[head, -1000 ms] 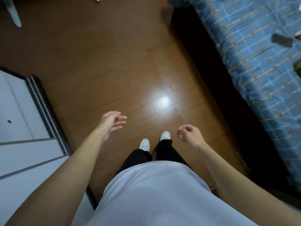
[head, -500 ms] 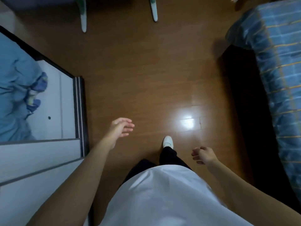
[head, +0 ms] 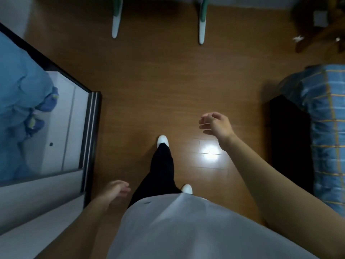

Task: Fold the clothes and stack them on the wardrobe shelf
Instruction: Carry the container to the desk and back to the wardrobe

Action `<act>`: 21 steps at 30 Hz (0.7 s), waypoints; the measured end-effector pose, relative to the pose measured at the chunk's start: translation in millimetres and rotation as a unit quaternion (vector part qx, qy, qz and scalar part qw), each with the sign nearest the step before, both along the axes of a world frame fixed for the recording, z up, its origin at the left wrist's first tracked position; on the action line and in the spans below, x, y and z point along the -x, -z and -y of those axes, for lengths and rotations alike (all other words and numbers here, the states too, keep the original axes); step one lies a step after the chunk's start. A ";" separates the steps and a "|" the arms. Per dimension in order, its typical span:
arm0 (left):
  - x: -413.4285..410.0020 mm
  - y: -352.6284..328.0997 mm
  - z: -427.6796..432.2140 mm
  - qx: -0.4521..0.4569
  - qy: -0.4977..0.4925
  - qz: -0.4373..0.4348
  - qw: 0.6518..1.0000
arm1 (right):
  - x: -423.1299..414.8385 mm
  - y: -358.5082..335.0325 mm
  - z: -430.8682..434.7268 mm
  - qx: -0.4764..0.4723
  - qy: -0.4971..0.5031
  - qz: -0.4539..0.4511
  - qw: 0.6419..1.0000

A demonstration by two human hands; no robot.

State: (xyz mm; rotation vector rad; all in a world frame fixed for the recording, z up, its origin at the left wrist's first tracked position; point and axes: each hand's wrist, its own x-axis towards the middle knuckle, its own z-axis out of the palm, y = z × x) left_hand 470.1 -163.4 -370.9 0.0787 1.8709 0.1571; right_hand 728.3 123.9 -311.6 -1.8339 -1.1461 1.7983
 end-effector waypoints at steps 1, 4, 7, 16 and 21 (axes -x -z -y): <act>9.7 3.1 -19.9 -0.005 0.001 0.003 1.000 | 6.0 -0.4 -11.5 0.003 0.003 0.008 1.000; 38.4 5.4 -94.7 -0.023 0.009 0.026 0.999 | 14.4 1.1 -37.2 0.025 0.013 0.050 0.998; 61.2 -2.7 -186.4 -0.073 0.026 0.054 0.996 | 14.2 7.0 -59.2 0.056 -0.001 0.099 0.994; 94.0 -59.2 -468.9 -0.269 0.040 0.075 0.959 | 1.9 35.9 -129.2 0.162 0.036 0.180 0.969; 113.5 -62.2 -568.0 -0.286 0.063 0.058 0.954 | 22.0 66.9 -220.6 0.177 0.062 0.158 0.970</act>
